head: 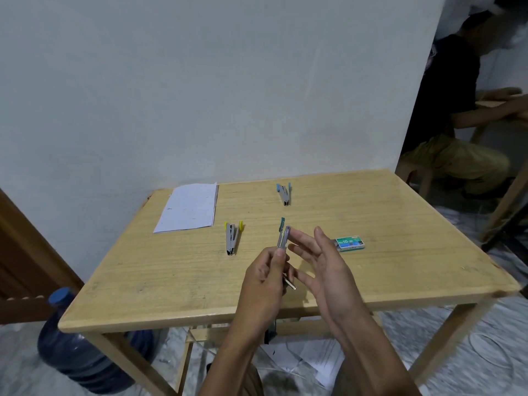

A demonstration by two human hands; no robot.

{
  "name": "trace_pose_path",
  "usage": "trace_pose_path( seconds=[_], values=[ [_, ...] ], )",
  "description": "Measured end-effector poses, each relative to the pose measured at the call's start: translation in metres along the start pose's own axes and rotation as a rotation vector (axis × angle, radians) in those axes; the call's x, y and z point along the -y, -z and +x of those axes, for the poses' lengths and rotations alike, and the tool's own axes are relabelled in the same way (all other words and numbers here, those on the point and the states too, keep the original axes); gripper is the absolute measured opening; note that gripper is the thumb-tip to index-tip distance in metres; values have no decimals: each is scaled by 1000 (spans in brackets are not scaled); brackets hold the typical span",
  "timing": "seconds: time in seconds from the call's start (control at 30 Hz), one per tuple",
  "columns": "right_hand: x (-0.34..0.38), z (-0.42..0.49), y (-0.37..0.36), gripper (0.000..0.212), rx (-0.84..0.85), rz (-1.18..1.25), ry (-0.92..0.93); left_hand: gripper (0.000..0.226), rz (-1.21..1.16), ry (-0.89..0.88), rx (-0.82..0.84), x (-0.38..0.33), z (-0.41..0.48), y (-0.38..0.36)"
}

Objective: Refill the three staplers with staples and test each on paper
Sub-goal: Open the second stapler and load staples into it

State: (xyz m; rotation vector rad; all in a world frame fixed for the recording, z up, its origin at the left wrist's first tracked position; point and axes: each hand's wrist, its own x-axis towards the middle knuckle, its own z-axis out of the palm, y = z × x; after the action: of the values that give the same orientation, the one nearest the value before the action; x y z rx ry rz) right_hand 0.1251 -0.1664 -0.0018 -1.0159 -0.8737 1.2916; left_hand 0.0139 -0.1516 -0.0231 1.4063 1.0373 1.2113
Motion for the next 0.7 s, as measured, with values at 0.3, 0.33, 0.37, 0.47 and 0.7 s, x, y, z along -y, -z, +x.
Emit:
trace_pose_path(
  seconds=[0.3,0.33,0.37,0.47,0.7],
  values=[
    [-2,-7,-4,56,-57,-268,38,32,-245,155,17,-5,1,-2],
    [-4,-8,-4,57,-57,-294,57,33,-275,182,14,-5,1,-2],
    [-6,-8,-4,59,-60,-311,74,34,-300,208,11,-4,2,-3],
    [-8,-6,-5,53,-99,-269,94,33,-317,246,14,-3,1,-3],
    [-16,18,-10,41,-174,701,-398,27,626,-21,55,-9,13,2]
  ],
)
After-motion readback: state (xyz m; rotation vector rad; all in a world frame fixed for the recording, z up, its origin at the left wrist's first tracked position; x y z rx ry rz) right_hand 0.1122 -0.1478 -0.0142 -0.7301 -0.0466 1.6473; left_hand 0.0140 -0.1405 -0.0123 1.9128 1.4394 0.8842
